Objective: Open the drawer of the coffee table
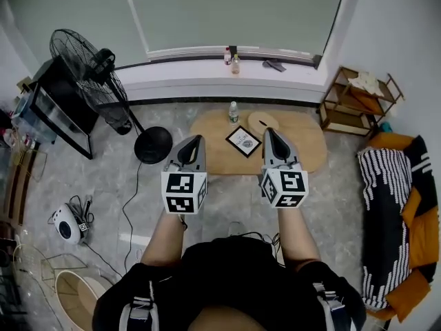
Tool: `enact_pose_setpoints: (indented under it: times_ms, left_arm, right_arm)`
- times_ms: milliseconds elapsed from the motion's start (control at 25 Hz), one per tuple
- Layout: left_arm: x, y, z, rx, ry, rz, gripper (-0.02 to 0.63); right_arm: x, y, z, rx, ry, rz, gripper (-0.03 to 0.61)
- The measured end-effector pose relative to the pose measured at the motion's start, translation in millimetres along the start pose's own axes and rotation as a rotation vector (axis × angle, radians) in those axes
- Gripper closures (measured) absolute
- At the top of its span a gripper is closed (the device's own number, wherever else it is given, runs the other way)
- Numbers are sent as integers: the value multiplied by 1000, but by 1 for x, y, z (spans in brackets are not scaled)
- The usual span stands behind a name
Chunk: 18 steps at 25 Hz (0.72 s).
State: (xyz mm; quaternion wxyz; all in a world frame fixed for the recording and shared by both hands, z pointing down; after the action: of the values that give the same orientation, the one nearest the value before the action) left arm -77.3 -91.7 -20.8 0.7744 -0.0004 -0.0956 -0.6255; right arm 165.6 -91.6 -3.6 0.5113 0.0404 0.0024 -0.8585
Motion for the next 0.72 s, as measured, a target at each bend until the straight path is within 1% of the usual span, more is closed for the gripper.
enact_pose_setpoints:
  times_ms: [160,320,440,600,720]
  left_arm:
    - [24,3,1,-16,-13,-28,594]
    - [44,-3,7,-32,-35,-41,594]
    - [54,-8,9,-37,-39,-45,594]
    - [61,-10,15,-45,-17,-37,594]
    - [69,-12,23,-24,-20,-55,594]
  right_arm:
    - [22,24,5,11,-9,-16,563]
    - [39,30,13,-18,-31,-37,563]
    - [47,33,19,-18,-40,-50,563]
    - [54,38,29,-9,-54,-54,563]
    - [62,45,38,14,-63,-52,563]
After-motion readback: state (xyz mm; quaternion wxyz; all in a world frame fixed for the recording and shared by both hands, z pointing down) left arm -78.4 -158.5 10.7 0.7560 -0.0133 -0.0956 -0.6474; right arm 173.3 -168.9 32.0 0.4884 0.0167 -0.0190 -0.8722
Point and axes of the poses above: the fingertips, and each gripper's own axes: x forward along the fingers, y to its right, z out of its underside, the point moved 10 cm from there along -x, backward along the fingers, and after that the axes turned 12 degrees about -z, right-handed, at the moved point
